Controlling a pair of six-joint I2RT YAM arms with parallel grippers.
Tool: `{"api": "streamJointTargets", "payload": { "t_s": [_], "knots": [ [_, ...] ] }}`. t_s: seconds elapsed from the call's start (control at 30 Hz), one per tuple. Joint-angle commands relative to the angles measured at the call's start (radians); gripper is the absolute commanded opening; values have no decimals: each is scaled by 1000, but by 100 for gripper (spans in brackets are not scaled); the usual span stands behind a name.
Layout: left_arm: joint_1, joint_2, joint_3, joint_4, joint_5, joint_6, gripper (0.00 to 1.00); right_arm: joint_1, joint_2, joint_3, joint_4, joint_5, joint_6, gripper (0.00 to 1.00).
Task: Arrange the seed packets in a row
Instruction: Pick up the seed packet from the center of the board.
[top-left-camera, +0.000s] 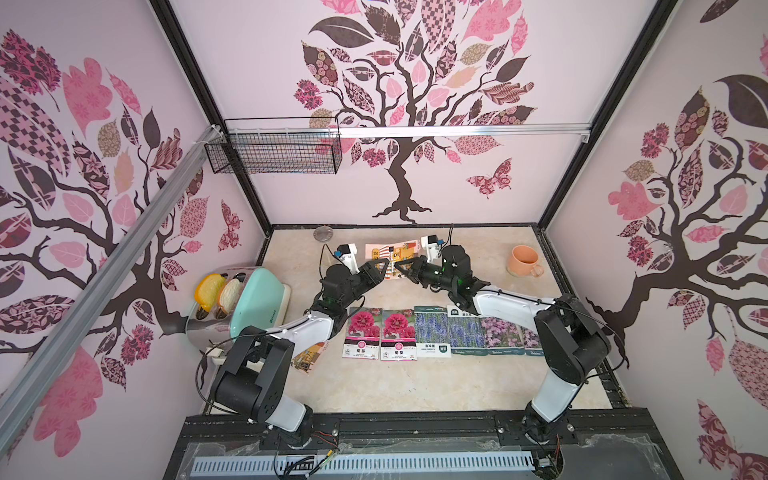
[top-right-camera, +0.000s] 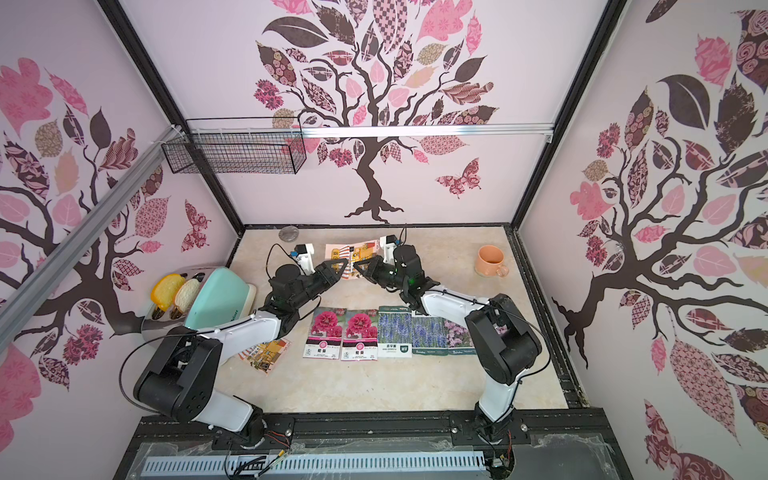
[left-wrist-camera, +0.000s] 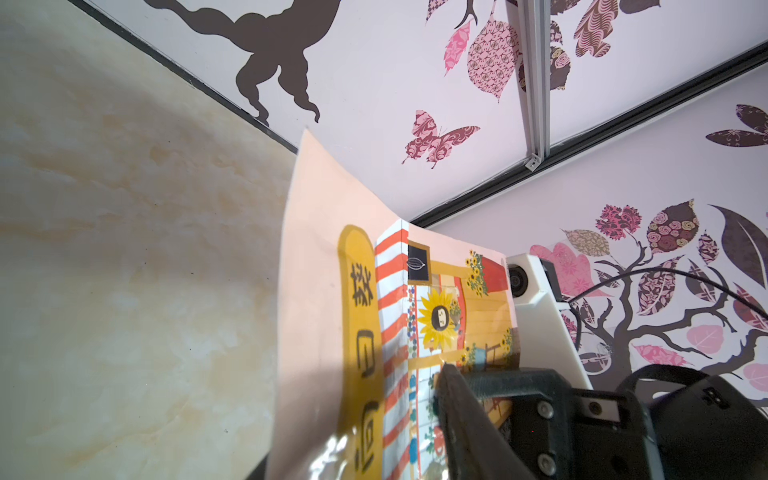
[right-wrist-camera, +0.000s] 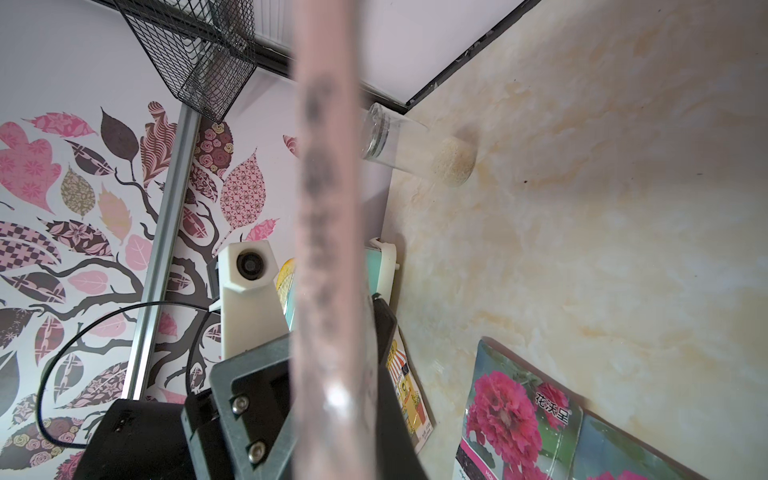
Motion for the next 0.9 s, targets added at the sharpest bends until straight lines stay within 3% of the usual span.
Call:
{"api": "streamJointTargets", "payload": {
  "t_s": [0.0, 0.27, 0.37, 0.47, 0.57, 0.63, 0.67, 0.73, 0.87],
  "knots": [
    [-2, -12, 40, 20, 20, 17, 40, 16, -20, 17, -7, -52, -8, 0],
    [-2, -11, 41, 18, 11, 14, 37, 16, -20, 4, 23, -67, 10, 0],
    [-2, 6, 50, 33, 26, 12, 22, 18, -22, 0, 32, -66, 14, 0],
    [0, 20, 63, 26, 48, 17, 1, 17, -21, 0, 37, -71, 11, 0],
    [2, 10, 66, 6, 71, 46, 0, 16, -26, 0, 27, -75, -2, 0],
    [3, -2, 76, -38, 89, 82, 0, 16, -31, 16, -23, -78, -41, 28],
    [11, -14, 90, -107, 109, 114, 0, 13, -35, 34, -73, -75, -80, 35],
    [26, -45, 126, -279, 145, 200, 0, -2, -40, 84, -211, -77, -183, 45],
    [106, -84, 189, -610, 294, 377, 0, -113, -39, 159, -415, -190, -387, 48]
  ]
}}
